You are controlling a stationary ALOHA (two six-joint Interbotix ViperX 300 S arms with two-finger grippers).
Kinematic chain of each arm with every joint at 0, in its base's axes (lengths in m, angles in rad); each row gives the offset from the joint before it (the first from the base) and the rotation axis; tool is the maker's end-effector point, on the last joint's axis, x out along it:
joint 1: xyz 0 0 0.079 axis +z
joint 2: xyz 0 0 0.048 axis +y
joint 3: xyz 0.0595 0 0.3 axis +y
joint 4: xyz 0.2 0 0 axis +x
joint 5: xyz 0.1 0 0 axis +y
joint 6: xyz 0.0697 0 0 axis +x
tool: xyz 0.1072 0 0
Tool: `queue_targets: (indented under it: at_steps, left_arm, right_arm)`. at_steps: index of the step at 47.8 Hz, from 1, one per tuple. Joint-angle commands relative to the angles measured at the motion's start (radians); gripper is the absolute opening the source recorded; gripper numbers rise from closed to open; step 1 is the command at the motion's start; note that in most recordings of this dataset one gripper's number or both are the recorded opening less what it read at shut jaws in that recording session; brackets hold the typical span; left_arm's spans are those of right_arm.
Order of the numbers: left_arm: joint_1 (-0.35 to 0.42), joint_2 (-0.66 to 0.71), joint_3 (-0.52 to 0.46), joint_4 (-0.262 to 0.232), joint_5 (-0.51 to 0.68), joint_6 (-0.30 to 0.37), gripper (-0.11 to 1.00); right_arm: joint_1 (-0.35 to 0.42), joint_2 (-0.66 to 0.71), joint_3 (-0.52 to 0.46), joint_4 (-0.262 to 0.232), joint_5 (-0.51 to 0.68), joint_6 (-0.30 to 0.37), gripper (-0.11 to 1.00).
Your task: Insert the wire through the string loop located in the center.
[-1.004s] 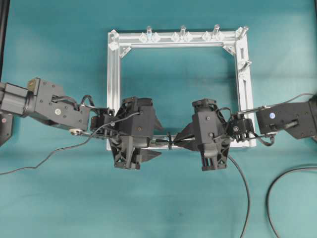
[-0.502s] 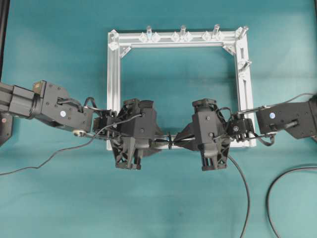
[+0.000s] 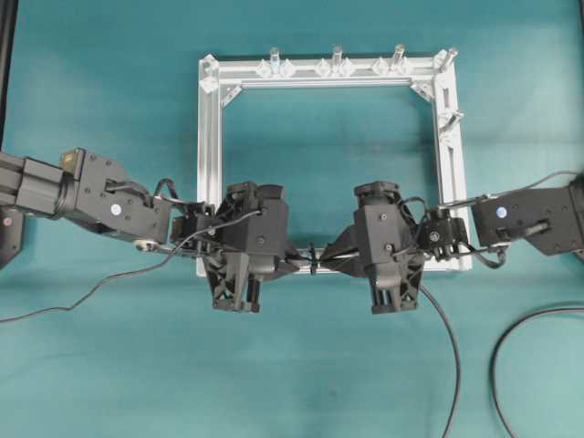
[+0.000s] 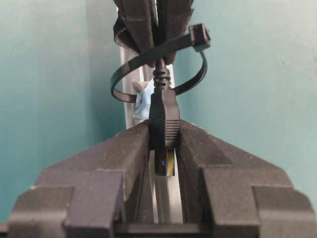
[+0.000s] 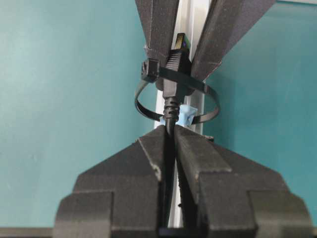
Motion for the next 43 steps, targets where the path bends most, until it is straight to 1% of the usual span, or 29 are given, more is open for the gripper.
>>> queue_targets:
  at_steps: [1,12,19,29,43]
  left_arm:
    - [0.002,-0.04,-0.014,0.003,-0.003,-0.002,0.16]
    - [0.002,-0.04,-0.015,0.003,0.0,-0.002,0.16]
    - [0.002,-0.04,-0.015,0.003,0.0,-0.002,0.17]
    - [0.002,-0.046,-0.015,0.003,0.0,-0.002,0.16]
    - [0.002,-0.052,-0.015,0.003,0.0,-0.002,0.16]
  right_arm:
    - [-0.002,-0.014,-0.017,0.0,-0.005,-0.002,0.07]
    - [0.0,-0.014,-0.018,0.0,-0.003,-0.003,0.07]
    - [0.0,-0.014,-0.017,-0.011,-0.008,-0.005,0.07]
    - [0.0,-0.014,-0.018,-0.043,0.003,-0.002,0.07]
    - [0.0,-0.014,-0.018,-0.046,0.02,0.0,0.07]
